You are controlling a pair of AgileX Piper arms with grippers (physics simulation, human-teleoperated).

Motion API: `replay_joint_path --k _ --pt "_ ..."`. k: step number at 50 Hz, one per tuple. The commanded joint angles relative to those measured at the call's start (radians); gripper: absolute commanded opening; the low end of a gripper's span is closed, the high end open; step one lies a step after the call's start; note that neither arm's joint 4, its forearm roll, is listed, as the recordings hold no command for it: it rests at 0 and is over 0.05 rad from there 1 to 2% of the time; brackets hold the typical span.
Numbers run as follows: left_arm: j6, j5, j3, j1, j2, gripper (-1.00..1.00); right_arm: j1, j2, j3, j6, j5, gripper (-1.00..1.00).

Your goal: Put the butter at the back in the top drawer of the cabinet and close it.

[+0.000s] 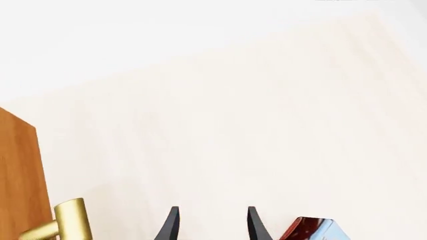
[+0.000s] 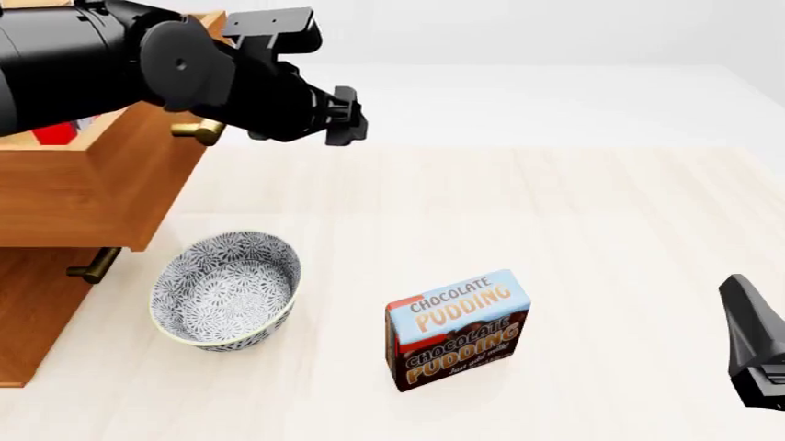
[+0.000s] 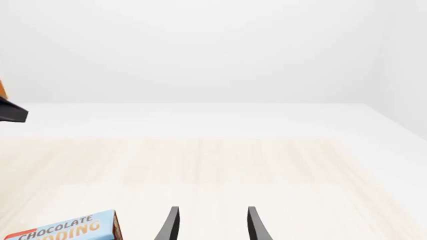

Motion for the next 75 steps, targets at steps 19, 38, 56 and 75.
replay_joint_path --k 19,38,56,75 --pt "0.017 0.037 0.029 0.106 -0.059 1.00 0.000 0.000 0.000 0.000 0.000 1.00" --pt "0.029 0.037 0.071 0.176 -0.082 1.00 0.000 0.000 0.000 0.000 0.000 1.00" --pt "0.006 -0.003 0.128 0.247 -0.069 1.00 0.000 0.000 0.000 0.000 0.000 1.00" --pt "0.031 -0.024 0.163 0.331 -0.075 1.00 0.000 0.000 0.000 0.000 0.000 1.00"
